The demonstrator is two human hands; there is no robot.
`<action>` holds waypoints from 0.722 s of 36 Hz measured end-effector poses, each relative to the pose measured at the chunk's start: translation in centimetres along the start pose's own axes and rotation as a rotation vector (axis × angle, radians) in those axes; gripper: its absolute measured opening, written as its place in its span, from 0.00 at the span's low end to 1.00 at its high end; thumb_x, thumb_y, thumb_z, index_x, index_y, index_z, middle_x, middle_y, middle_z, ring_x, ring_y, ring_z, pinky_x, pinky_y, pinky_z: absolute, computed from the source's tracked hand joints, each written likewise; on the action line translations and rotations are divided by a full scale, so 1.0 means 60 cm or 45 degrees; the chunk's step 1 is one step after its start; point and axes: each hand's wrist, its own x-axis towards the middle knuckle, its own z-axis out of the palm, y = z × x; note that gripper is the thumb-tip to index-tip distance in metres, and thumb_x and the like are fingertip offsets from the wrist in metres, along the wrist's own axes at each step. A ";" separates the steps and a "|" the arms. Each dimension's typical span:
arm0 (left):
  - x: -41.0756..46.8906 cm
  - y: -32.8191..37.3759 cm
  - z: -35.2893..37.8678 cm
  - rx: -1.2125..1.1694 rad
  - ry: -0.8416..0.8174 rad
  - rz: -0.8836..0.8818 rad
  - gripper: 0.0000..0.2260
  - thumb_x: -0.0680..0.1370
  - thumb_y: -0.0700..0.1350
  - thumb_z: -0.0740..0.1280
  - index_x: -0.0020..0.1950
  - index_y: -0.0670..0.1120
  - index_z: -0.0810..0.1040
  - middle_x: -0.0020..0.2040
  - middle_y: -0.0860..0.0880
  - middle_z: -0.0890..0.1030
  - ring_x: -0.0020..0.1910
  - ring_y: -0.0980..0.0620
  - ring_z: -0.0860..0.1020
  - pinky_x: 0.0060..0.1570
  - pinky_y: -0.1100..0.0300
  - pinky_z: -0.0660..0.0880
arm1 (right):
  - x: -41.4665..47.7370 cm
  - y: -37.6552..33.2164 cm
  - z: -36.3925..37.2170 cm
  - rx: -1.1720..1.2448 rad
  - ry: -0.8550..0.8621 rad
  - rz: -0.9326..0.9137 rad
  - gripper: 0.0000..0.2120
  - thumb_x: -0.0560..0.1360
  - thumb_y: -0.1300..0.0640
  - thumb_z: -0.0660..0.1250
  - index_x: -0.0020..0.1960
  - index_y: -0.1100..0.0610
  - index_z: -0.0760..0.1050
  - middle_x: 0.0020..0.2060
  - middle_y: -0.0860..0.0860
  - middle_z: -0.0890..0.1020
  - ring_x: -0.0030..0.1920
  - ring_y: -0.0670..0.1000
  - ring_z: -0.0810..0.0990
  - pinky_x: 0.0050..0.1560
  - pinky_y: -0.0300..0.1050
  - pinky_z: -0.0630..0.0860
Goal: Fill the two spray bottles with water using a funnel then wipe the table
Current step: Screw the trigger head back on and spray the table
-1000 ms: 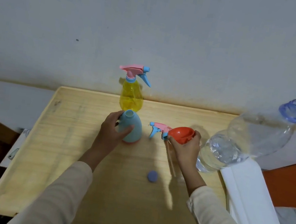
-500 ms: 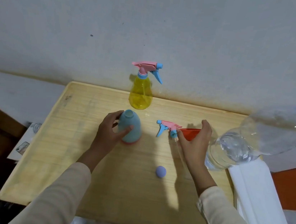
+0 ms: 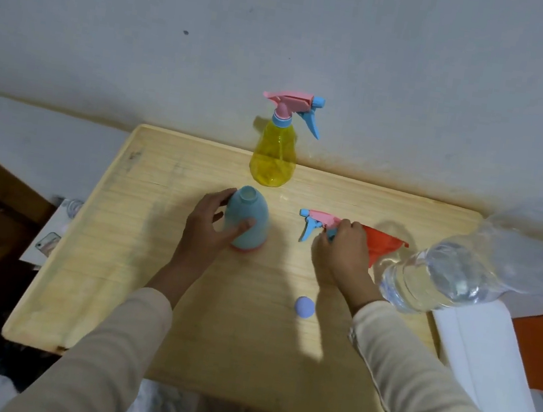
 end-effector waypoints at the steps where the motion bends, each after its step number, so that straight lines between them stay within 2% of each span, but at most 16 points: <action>1: 0.000 0.000 0.000 0.000 0.000 -0.003 0.26 0.70 0.46 0.75 0.65 0.46 0.73 0.61 0.51 0.75 0.58 0.56 0.74 0.54 0.66 0.74 | 0.001 -0.001 0.000 -0.018 -0.011 0.006 0.13 0.77 0.60 0.59 0.54 0.69 0.72 0.51 0.66 0.77 0.54 0.64 0.74 0.55 0.56 0.70; 4: -0.001 -0.001 0.000 0.009 -0.004 -0.003 0.26 0.70 0.47 0.75 0.66 0.46 0.73 0.61 0.51 0.75 0.58 0.55 0.74 0.54 0.65 0.74 | 0.001 -0.005 0.006 -0.016 -0.039 0.029 0.11 0.77 0.59 0.59 0.52 0.67 0.73 0.49 0.65 0.78 0.50 0.63 0.76 0.52 0.52 0.72; 7: 0.000 0.001 -0.001 0.013 -0.015 -0.019 0.27 0.69 0.46 0.75 0.66 0.45 0.73 0.62 0.50 0.75 0.59 0.54 0.74 0.56 0.62 0.74 | -0.001 -0.008 0.010 0.248 -0.040 0.083 0.10 0.74 0.60 0.62 0.49 0.67 0.75 0.43 0.62 0.80 0.44 0.60 0.78 0.42 0.47 0.71; 10: 0.000 0.003 -0.003 -0.014 -0.022 -0.044 0.27 0.69 0.46 0.76 0.66 0.45 0.73 0.61 0.50 0.76 0.59 0.54 0.74 0.56 0.60 0.74 | -0.006 -0.020 0.002 0.608 -0.006 0.139 0.09 0.75 0.58 0.66 0.50 0.64 0.76 0.38 0.54 0.79 0.35 0.48 0.74 0.31 0.31 0.66; 13: 0.001 0.004 -0.002 -0.069 -0.024 -0.070 0.26 0.69 0.44 0.76 0.65 0.46 0.73 0.60 0.50 0.76 0.59 0.54 0.75 0.55 0.61 0.75 | -0.007 -0.045 -0.017 0.860 0.079 0.177 0.09 0.74 0.56 0.68 0.50 0.60 0.74 0.38 0.52 0.77 0.38 0.49 0.74 0.33 0.29 0.65; 17: 0.001 0.000 -0.002 -0.114 -0.041 -0.092 0.26 0.68 0.44 0.77 0.64 0.45 0.74 0.60 0.48 0.76 0.59 0.52 0.75 0.55 0.59 0.76 | -0.002 -0.084 -0.059 1.172 0.192 0.141 0.09 0.73 0.60 0.70 0.52 0.57 0.73 0.43 0.50 0.77 0.40 0.45 0.75 0.38 0.27 0.69; 20: 0.002 -0.001 -0.004 -0.133 -0.065 -0.115 0.30 0.65 0.52 0.77 0.64 0.45 0.74 0.59 0.48 0.76 0.59 0.53 0.75 0.55 0.58 0.76 | -0.002 -0.115 -0.098 1.416 0.255 0.030 0.11 0.72 0.63 0.70 0.51 0.55 0.72 0.47 0.51 0.77 0.47 0.47 0.75 0.46 0.33 0.72; 22: 0.003 0.001 -0.004 -0.144 -0.080 -0.135 0.34 0.62 0.57 0.75 0.64 0.45 0.75 0.59 0.48 0.76 0.59 0.54 0.75 0.53 0.64 0.75 | -0.005 -0.138 -0.125 1.510 0.310 -0.065 0.11 0.72 0.65 0.70 0.51 0.56 0.72 0.46 0.49 0.78 0.46 0.45 0.75 0.47 0.31 0.72; 24: 0.006 0.003 -0.004 -0.128 -0.088 -0.148 0.33 0.62 0.55 0.75 0.65 0.45 0.75 0.58 0.48 0.76 0.57 0.54 0.75 0.49 0.71 0.74 | -0.011 -0.159 -0.150 1.557 0.361 -0.178 0.11 0.72 0.67 0.70 0.52 0.57 0.73 0.45 0.47 0.78 0.46 0.44 0.75 0.49 0.30 0.72; 26: 0.007 0.005 -0.004 -0.103 -0.088 -0.145 0.32 0.62 0.52 0.74 0.64 0.44 0.75 0.58 0.47 0.76 0.56 0.55 0.75 0.46 0.75 0.72 | -0.020 -0.177 -0.170 1.579 0.396 -0.284 0.11 0.72 0.68 0.69 0.52 0.59 0.75 0.47 0.49 0.79 0.48 0.46 0.76 0.50 0.31 0.72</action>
